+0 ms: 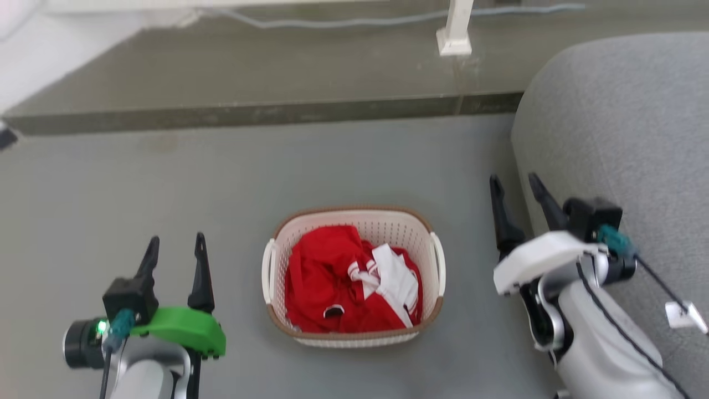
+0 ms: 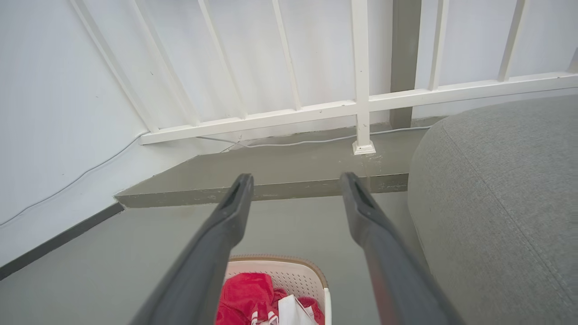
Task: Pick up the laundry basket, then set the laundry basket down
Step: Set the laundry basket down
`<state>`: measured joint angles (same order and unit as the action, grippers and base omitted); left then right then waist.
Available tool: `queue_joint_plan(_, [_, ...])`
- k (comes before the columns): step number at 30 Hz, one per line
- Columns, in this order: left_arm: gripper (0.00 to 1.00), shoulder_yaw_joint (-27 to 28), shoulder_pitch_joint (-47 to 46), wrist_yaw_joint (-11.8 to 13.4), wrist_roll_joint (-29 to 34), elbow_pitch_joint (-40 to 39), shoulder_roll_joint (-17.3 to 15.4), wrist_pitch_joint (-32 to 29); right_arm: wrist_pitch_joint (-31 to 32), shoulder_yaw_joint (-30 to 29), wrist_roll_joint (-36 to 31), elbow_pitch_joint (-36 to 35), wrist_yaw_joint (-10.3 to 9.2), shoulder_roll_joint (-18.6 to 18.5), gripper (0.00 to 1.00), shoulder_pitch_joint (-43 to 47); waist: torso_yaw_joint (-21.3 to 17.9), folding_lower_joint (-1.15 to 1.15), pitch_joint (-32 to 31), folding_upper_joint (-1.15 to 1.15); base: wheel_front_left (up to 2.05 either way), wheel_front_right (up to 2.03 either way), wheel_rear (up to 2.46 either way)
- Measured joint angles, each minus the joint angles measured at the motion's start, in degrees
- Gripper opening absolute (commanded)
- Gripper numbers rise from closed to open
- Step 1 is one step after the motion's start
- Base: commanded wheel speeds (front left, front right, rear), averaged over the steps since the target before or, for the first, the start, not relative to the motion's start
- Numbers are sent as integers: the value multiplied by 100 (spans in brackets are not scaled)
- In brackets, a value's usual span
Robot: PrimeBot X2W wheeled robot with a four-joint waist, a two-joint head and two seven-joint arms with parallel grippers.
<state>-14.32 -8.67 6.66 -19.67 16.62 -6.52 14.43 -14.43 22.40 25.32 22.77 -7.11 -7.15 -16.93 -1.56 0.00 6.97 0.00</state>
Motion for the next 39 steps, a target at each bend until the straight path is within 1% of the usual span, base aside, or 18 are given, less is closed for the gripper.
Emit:
queue_joint_plan(7, [100, 202, 573, 31, 167, -512, 19, 0, 1, -142, -159, -388, -4, 20, 100, 634, -45, 0, -382, 0, 0, 0, 0])
queue_joint_plan(12, [100, 402, 879, 42, 347, -826, 35, 0, 1, -207, -263, -650, -4, 68, 100, 925, -68, 0, -500, 0, 0, 0, 0])
queue_joint_plan(23, [100, 667, 1389, 42, 467, -1304, 137, 0, 0, -421, -464, -1050, -5, 145, 100, 1339, -58, 0, -557, 0, 0, 0, 0])
queue_joint_plan(27, [100, 695, 1486, 42, 611, -1441, 165, 0, 0, -489, -515, -1149, -5, 164, 100, 1430, -52, 0, -564, 0, 0, 0, 0])
queue_joint_plan(39, [100, 711, 1731, 42, 684, -1709, 198, 0, 0, -592, -633, -1373, -5, 211, 100, 1660, -68, 0, -566, 0, 0, 0, 0])
